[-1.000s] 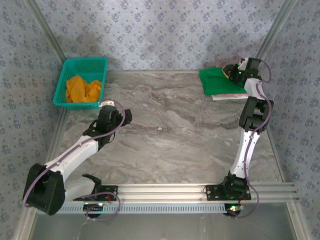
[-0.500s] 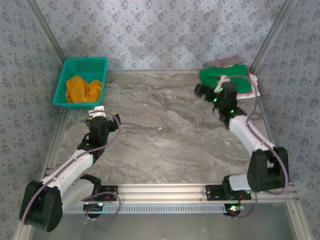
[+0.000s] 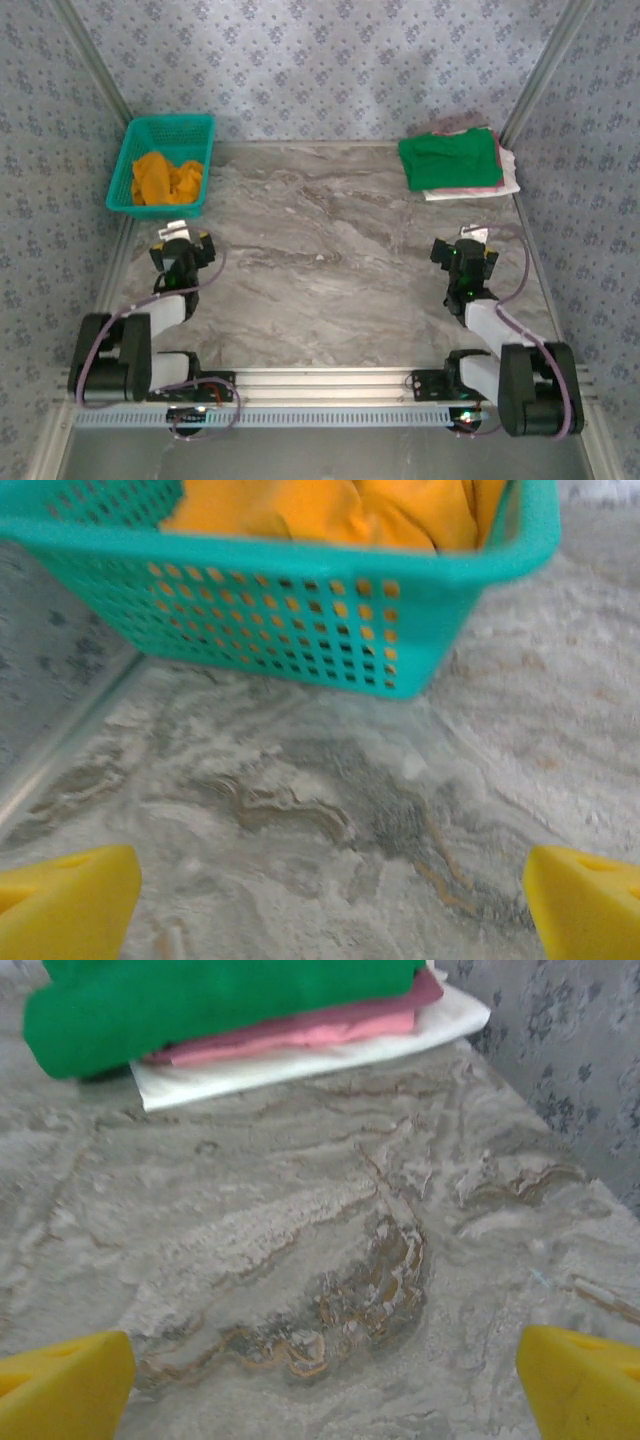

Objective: Fold and stack the t-shirts

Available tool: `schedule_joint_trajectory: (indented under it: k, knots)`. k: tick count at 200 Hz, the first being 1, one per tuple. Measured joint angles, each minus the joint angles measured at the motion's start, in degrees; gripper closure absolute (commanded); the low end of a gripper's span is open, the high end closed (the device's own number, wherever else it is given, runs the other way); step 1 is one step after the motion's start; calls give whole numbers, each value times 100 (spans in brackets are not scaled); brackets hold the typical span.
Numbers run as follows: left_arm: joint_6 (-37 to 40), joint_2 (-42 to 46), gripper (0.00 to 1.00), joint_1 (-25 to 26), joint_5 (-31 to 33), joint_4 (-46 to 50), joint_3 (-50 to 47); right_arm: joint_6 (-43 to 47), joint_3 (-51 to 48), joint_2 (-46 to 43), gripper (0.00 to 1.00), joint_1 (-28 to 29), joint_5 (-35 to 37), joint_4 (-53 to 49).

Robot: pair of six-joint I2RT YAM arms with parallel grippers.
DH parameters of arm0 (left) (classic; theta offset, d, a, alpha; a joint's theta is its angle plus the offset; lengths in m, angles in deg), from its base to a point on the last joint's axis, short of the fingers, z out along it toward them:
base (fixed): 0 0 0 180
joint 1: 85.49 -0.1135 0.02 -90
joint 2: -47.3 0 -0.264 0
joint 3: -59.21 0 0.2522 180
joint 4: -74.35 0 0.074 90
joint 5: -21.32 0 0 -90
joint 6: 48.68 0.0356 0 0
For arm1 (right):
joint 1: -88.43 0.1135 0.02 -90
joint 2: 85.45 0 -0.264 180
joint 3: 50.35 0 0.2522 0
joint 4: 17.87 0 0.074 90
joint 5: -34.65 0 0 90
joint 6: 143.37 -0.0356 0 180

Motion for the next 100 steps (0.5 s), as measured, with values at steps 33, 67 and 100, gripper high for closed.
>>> schedule_joint_trajectory:
  k: [33,67,100]
  knots:
    - [68,-916,2,-221,-448,-957,52,372,-22,1040,0,-138,-721,1392]
    - [267,-1250,2,-308,-1145,-1405,55,457,52,2184,0,-466,-1508,2345]
    - [365,-1327,2,-361,-1593,-1080,588,544,420,2275,0,-356,-1537,2288]
